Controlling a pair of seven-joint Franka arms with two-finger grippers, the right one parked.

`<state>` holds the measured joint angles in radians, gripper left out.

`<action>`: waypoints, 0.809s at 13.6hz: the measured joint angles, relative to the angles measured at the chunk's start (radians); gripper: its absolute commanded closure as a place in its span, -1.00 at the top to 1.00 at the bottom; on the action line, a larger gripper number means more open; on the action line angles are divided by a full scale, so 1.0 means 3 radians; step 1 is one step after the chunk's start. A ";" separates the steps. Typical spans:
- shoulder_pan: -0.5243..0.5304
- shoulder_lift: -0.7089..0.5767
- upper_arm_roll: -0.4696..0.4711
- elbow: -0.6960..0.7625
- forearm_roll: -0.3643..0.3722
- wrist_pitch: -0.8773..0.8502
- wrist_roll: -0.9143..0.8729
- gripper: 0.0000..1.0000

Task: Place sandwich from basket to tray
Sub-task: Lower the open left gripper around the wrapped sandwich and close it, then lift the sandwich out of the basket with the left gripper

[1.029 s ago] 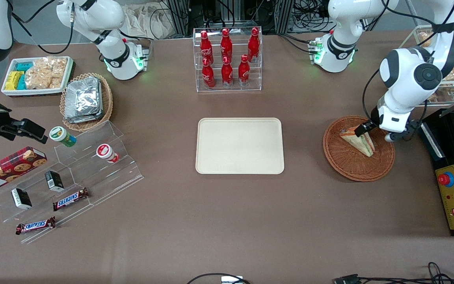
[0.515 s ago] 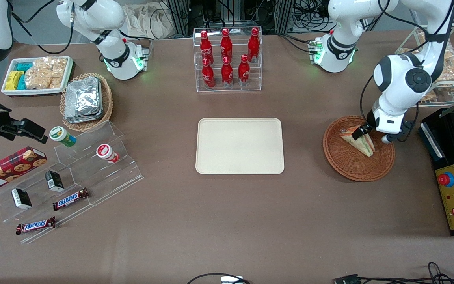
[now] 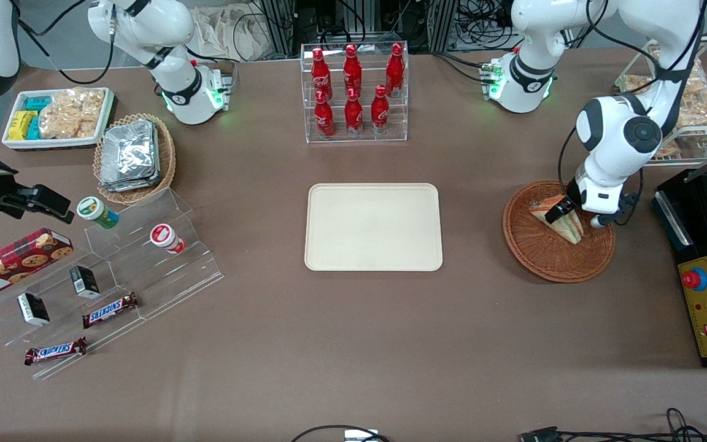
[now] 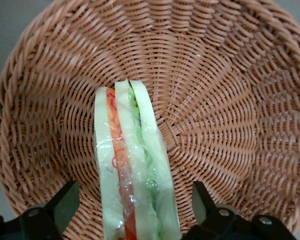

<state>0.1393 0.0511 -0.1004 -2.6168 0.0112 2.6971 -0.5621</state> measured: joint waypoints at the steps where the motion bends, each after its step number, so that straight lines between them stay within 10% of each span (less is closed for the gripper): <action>1: 0.0000 0.0017 0.0000 0.0000 0.0000 0.0011 -0.0022 -0.18; 2: 0.0000 0.0034 0.0000 0.0000 0.0000 0.0035 -0.0044 -0.85; 3: 0.0000 0.0049 0.0000 0.0000 0.0000 0.0056 -0.0065 -1.00; 11: -0.0004 -0.0117 -0.0010 0.0083 0.0061 -0.0165 0.0006 -1.00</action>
<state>0.1380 0.0160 -0.1035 -2.5919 0.0296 2.6477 -0.5602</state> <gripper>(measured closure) 0.687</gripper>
